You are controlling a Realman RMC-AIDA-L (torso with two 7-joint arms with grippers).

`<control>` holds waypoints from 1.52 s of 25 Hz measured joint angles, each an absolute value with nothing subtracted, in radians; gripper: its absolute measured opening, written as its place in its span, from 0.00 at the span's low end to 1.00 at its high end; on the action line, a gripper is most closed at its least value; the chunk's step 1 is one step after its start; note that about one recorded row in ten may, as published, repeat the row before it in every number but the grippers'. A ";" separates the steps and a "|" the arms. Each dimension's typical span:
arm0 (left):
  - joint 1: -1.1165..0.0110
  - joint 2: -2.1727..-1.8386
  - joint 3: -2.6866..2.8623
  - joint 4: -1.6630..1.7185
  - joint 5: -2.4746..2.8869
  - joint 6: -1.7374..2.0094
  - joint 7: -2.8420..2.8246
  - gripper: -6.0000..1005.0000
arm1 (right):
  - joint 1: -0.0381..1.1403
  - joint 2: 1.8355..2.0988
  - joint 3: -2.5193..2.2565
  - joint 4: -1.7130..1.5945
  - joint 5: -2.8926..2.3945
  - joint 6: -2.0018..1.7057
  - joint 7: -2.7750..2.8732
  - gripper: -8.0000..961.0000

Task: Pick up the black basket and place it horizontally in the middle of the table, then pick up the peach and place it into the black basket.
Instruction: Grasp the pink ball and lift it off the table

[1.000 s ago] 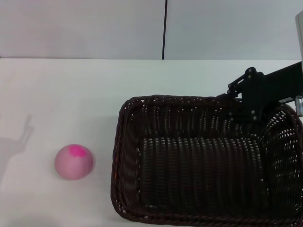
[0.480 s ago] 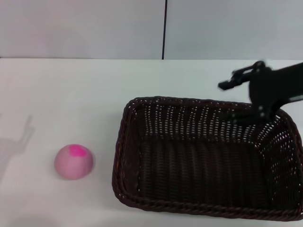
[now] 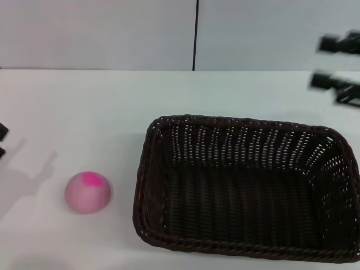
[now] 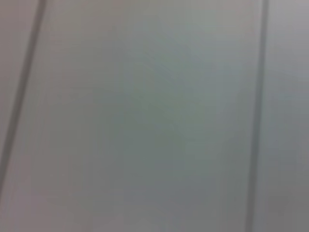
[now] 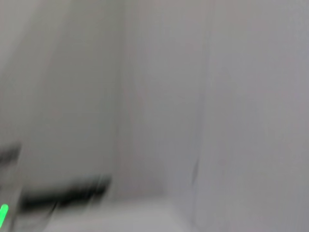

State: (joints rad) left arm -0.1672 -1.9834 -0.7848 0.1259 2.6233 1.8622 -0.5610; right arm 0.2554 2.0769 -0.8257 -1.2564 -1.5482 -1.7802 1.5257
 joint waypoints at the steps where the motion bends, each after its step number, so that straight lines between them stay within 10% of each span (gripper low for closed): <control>1: -0.180 -1.972 -0.743 0.145 2.623 1.871 -0.587 0.79 | 0.224 2.077 -0.793 -1.140 -1.442 -1.785 1.463 0.67; 7: -0.221 -1.969 -0.617 0.236 2.623 1.876 -0.655 0.79 | 0.186 2.076 -0.711 -0.894 -1.324 -1.831 1.315 0.67; 14: -0.272 -2.045 -0.425 0.373 2.623 1.826 -0.657 0.79 | 0.192 2.074 -0.675 -0.715 -1.317 -1.848 1.216 0.67; 38: -0.243 -2.062 -0.323 0.255 2.613 1.662 -0.492 0.79 | 0.213 2.072 -0.666 -0.650 -1.313 -1.843 1.193 0.67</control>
